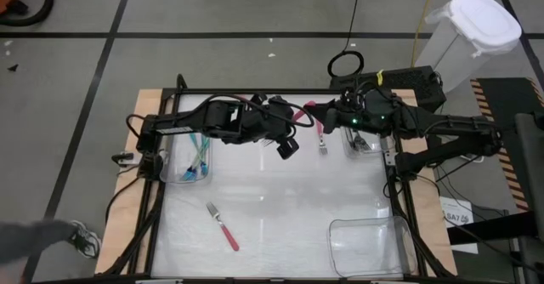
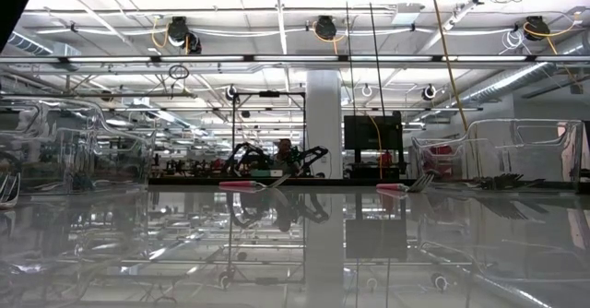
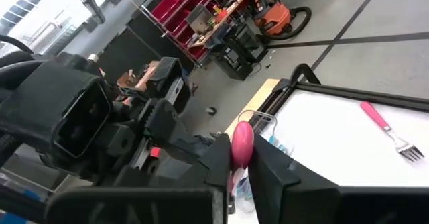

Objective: Sort silverware by color (type)
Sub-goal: Put the pink fork into the bottom right transparent bin

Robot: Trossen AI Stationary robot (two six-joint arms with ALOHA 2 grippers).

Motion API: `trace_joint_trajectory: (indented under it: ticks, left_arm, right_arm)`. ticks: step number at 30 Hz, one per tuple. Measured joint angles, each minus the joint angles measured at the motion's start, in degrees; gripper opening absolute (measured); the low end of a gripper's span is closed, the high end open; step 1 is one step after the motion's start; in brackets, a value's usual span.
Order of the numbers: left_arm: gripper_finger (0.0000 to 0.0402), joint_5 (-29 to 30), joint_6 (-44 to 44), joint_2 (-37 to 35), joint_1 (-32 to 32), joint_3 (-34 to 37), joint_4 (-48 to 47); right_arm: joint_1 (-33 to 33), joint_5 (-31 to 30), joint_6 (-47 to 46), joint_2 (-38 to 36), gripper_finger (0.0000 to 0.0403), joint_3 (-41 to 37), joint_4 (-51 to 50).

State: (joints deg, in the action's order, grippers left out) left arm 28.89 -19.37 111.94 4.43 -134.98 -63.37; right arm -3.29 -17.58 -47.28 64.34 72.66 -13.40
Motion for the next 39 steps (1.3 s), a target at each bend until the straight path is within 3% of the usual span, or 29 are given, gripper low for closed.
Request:
trace_joint_trajectory:
  ticks: [3,10,24,30,35,39]
  left_arm:
    - [0.0112,-1.97,-0.28,-0.15,-0.14,0.0,-0.29]
    - [0.0185,-12.48,1.09,-4.31,-2.21,0.0,-0.64]
    - [0.019,-10.81,21.27,-13.04,-7.07,0.0,-2.16]
    - [0.0191,-3.96,11.43,-14.66,-7.45,-0.02,-14.13]
    - [0.0191,-3.8,4.36,-16.09,-8.72,-0.04,-25.85]
    - [0.0191,-5.32,1.59,-18.2,-8.88,0.11,-25.35]
  right_arm:
    - [-0.45,0.1,0.26,-0.06,0.0027,0.0,-0.27]
    - [-2.01,-1.06,1.02,-2.22,0.0027,-0.02,-0.37]
    - [-5.75,-0.27,4.4,-8.46,0.0027,-0.02,-3.15]
    - [-6.77,1.32,4.95,-10.31,0.0027,-0.02,-3.2]
    - [-7.25,4.52,5.4,-11.05,0.0027,-0.02,-3.26]
    - [-7.29,6.58,6.06,-11.38,0.0027,-0.02,-3.44]
